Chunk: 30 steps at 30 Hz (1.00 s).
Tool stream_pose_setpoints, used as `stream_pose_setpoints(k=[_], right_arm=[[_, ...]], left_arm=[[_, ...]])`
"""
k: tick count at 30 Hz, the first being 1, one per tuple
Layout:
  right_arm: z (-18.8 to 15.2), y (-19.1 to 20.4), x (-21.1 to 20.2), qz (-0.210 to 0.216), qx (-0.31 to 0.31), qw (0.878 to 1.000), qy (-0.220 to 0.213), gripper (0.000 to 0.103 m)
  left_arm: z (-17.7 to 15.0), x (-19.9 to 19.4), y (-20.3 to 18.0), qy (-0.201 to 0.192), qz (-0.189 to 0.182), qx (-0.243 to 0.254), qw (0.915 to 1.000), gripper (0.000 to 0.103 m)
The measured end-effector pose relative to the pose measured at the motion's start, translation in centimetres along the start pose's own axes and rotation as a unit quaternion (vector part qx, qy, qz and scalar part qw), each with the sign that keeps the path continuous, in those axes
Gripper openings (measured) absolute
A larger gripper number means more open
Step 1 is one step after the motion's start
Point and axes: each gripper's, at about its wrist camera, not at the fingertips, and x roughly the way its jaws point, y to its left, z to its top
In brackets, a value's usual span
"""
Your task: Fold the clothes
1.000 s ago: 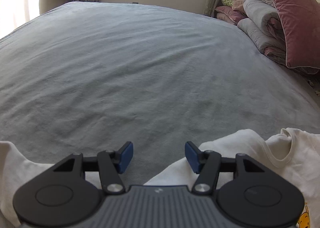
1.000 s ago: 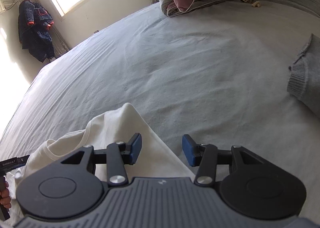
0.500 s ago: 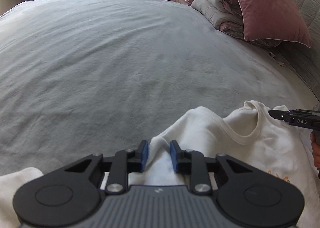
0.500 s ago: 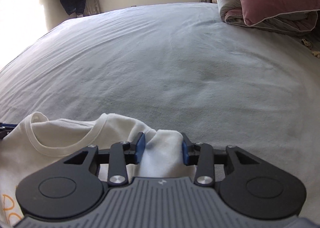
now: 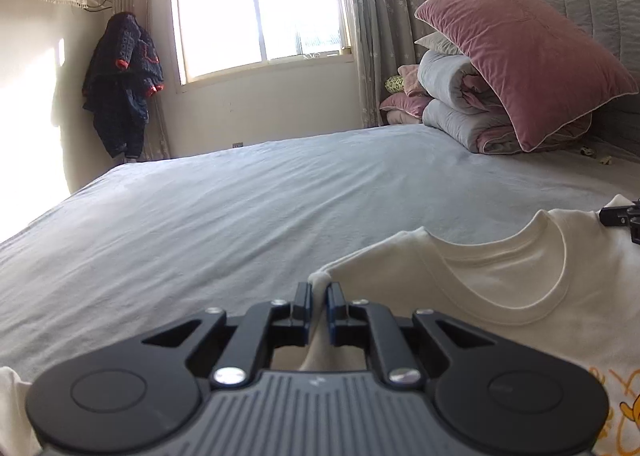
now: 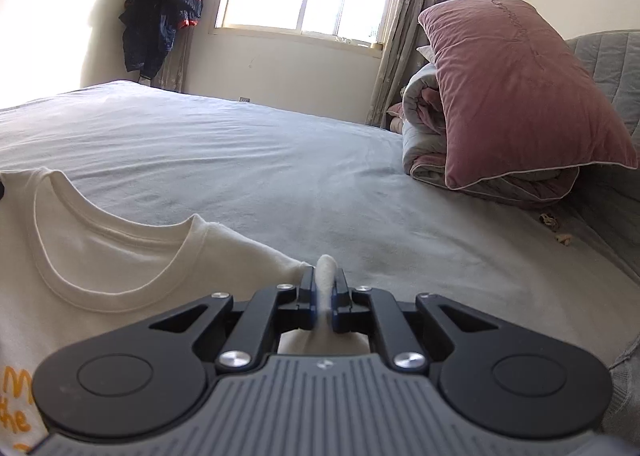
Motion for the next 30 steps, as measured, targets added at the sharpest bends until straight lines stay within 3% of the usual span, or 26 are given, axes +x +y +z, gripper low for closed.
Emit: stream_pose_setpoints(k=[2,6,8,9,10,12,14,20,30], right_arm=[[-0.4,0.2,1.5,-0.004,0.0,1.0,0.018,0.009],[-1.4,0.4,4.1,-0.017,0.001,0.998,0.061,0.009],[-1.7,0.1,5.0,-0.018,0.008,0.996,0.085,0.009],[-1.7,0.0,5.1,-0.018,0.012,0.996,0.088,0.009],[-1.6,0.0,4.8,-0.02,0.014,0.996,0.089,0.01],[-1.2,0.0,4.2,-0.025,0.018,0.995,0.091,0.02],[-0.9,0.0,2.9,-0.029,0.025,0.995,0.09,0.038],[0.3,0.0,-2.2,-0.006,0.043,0.996,0.081,0.056],[-0.2,0.4,-10.5,0.033,0.071,0.992,0.1,0.063]], left_arm=[[-0.4,1.3,-0.5,0.015,0.009,0.008,0.9998,0.009],[-1.8,4.5,-1.4,0.081,0.019,0.016,0.9964,0.011],[-1.6,4.8,-1.5,0.091,0.029,0.015,0.9953,0.016],[-1.4,4.6,-1.3,0.094,0.033,0.007,0.995,0.02],[-1.1,4.4,-1.1,0.097,0.037,-0.002,0.9946,0.031],[-0.6,3.9,-0.7,0.102,0.046,-0.019,0.9935,0.043],[-0.4,2.6,-0.4,0.102,0.033,-0.056,0.9926,0.057],[0.3,-3.2,-0.4,0.104,-0.012,-0.087,0.9907,0.08],[-2.5,-11.1,-0.5,0.131,-0.059,-0.127,0.9813,0.09]])
